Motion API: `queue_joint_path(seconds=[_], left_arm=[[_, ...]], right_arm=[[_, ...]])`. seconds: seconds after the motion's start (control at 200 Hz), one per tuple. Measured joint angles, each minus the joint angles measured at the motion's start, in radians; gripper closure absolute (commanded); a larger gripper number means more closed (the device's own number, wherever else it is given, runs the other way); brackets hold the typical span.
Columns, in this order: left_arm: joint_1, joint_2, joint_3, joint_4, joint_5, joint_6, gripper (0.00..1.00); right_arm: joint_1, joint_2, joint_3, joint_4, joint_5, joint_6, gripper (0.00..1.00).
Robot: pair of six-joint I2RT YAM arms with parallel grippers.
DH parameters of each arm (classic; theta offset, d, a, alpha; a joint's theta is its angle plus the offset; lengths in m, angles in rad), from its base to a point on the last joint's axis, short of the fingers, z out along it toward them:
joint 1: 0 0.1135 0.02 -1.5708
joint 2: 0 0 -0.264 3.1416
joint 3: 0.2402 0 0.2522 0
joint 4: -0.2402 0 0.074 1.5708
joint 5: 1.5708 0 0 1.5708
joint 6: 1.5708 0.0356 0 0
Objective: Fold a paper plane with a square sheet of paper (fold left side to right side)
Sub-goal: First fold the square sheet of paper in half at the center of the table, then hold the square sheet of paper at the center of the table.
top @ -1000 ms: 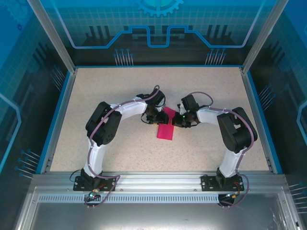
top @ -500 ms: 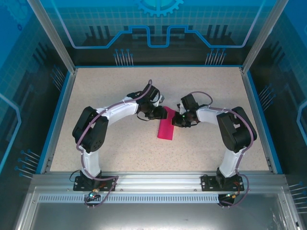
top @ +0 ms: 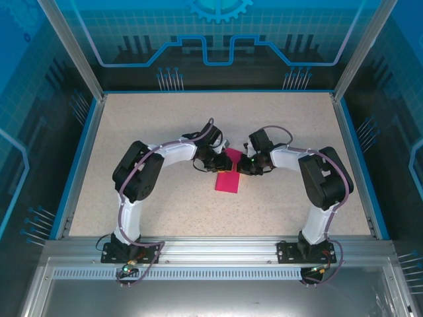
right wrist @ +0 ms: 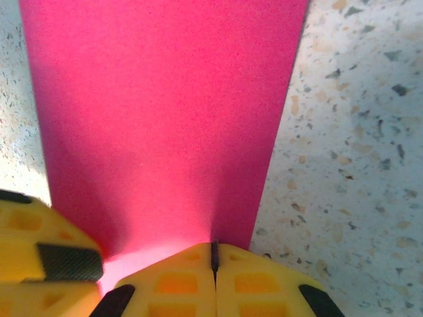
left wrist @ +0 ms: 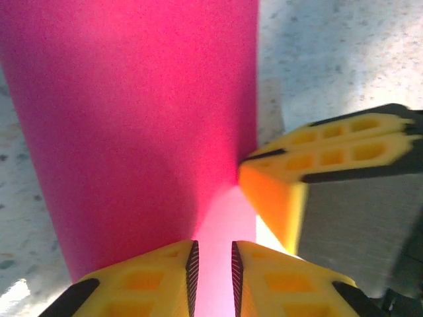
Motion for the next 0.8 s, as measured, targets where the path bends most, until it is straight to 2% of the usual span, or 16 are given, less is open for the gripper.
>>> queue_joint_path(seconds=[0.225,0.495,0.8], left_arm=[[0.042,0.000,-0.056,0.031,0.001,-0.003,0.77],[0.070,-0.007,-0.108,0.102,0.057,0.000,0.77],[0.117,-0.076,-0.143,0.066,0.040,0.008,0.77]], right_arm=[[0.001,0.000,0.000,-0.002,0.003,-0.007,0.95],[0.002,0.000,0.000,-0.003,0.004,-0.013,0.94],[0.002,0.000,0.000,-0.003,0.004,-0.013,0.95]])
